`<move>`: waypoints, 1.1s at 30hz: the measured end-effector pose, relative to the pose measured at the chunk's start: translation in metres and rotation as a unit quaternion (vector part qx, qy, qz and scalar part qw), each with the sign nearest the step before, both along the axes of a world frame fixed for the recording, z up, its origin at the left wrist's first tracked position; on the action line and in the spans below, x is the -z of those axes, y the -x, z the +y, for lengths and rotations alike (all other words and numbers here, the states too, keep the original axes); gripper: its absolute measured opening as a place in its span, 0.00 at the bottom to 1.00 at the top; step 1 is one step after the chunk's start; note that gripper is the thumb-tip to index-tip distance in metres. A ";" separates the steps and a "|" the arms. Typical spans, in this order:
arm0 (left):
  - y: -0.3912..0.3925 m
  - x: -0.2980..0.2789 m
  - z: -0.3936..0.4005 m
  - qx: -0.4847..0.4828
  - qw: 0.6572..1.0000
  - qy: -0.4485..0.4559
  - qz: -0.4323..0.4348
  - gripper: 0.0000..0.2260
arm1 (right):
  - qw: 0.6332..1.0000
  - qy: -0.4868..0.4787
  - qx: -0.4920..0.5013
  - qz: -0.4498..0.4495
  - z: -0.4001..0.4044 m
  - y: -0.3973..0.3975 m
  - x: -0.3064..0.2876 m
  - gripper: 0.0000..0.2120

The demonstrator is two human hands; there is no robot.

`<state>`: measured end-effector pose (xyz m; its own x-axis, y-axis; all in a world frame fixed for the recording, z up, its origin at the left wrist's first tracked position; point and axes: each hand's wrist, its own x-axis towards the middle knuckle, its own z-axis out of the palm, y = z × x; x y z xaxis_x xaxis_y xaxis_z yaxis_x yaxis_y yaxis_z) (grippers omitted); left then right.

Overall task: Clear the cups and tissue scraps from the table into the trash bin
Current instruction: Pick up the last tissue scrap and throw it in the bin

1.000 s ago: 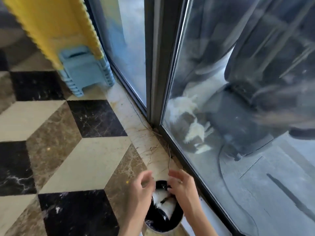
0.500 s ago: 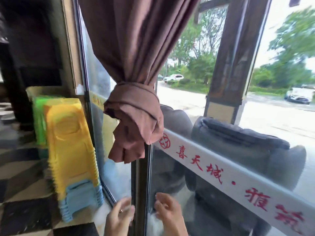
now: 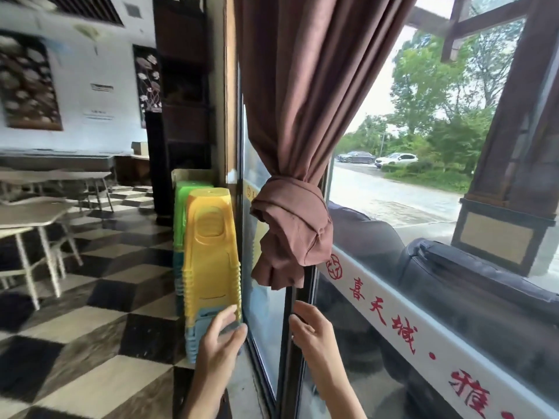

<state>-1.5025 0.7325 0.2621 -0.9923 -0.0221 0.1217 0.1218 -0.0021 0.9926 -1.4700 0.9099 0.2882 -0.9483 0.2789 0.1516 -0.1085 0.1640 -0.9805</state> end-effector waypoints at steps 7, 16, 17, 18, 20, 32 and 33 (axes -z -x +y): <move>-0.068 -0.008 -0.105 -0.160 0.987 0.003 0.023 0.15 | 0.986 0.004 -0.164 0.012 -0.099 -0.004 0.006 0.13; -0.271 -0.003 -0.316 -0.407 0.913 -0.006 0.013 0.12 | 0.897 0.011 -0.442 0.001 -0.350 -0.111 0.013 0.12; -0.306 -0.004 -0.338 -0.439 0.898 -0.016 0.013 0.12 | 0.882 0.006 -0.472 0.001 -0.382 -0.135 0.014 0.11; -0.343 -0.005 -0.357 -0.467 0.884 -0.022 0.014 0.13 | 0.866 0.003 -0.500 -0.002 -0.412 -0.161 0.015 0.11; -0.426 -0.004 -0.394 -0.521 0.853 -0.015 0.013 0.20 | 0.831 0.000 -0.556 0.001 -0.473 -0.227 0.017 0.14; -0.821 0.027 -0.493 -0.764 0.645 -0.007 0.019 0.15 | 0.617 -0.014 -0.787 -0.023 -0.689 -0.598 0.042 0.19; -0.843 0.030 -0.494 -0.778 0.628 -0.008 0.023 0.15 | 0.600 -0.023 -0.800 -0.019 -0.701 -0.621 0.045 0.18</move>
<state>-0.6598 0.2384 0.2316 0.2353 -0.9622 0.1368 0.0166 0.1447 0.9893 -0.8494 0.2088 0.2428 -0.0008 -0.9957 0.0931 -0.1414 -0.0920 -0.9857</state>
